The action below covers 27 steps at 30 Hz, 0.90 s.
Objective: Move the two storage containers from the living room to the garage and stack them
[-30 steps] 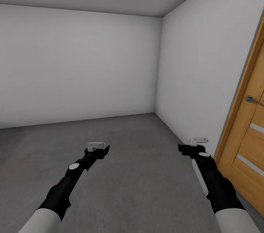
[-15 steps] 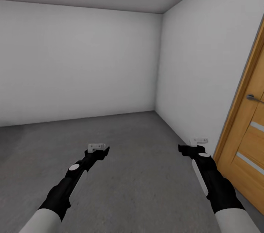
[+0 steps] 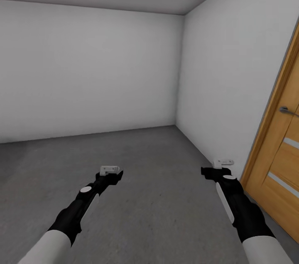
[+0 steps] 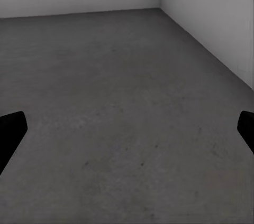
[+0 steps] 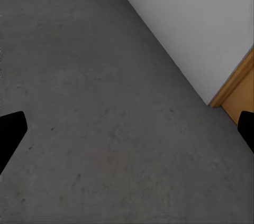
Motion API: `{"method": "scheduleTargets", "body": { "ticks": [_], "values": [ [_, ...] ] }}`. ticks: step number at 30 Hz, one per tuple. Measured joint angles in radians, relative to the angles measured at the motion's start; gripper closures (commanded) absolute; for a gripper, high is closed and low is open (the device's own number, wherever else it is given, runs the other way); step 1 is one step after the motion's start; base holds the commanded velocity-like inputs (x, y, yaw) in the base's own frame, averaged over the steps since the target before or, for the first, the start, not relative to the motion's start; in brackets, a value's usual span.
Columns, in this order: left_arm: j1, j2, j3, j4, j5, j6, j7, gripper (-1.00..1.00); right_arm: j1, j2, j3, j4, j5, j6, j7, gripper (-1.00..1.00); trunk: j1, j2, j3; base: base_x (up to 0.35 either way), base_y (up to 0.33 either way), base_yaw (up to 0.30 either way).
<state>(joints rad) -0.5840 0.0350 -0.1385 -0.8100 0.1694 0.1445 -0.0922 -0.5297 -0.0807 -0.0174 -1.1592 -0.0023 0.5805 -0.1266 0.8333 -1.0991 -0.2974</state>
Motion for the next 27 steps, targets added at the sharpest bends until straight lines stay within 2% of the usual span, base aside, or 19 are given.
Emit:
{"method": "scheduleTargets", "body": {
  "ticks": [7,14,27],
  "values": [
    [-0.008,0.002,-0.002,0.006,-0.009,-0.006,-0.001,-1.0,0.0,0.012,0.003,0.002,0.003,-0.001,0.001,-1.0,0.0,0.0,-0.008,0.0,0.0,0.0],
    [-0.009,-0.001,-0.003,0.013,-0.012,-0.05,-0.001,-1.0,0.0,0.015,0.002,0.007,0.007,-0.001,-0.001,-1.0,0.0,0.0,-0.018,0.0,0.0,0.0],
    [-0.009,-0.004,-0.003,0.014,-0.012,-0.061,-0.001,-1.0,-0.01,0.013,-0.007,0.102,0.004,-0.021,-0.001,-1.0,0.0,0.0,-0.035,0.0,0.0,0.0]
  ]
}}
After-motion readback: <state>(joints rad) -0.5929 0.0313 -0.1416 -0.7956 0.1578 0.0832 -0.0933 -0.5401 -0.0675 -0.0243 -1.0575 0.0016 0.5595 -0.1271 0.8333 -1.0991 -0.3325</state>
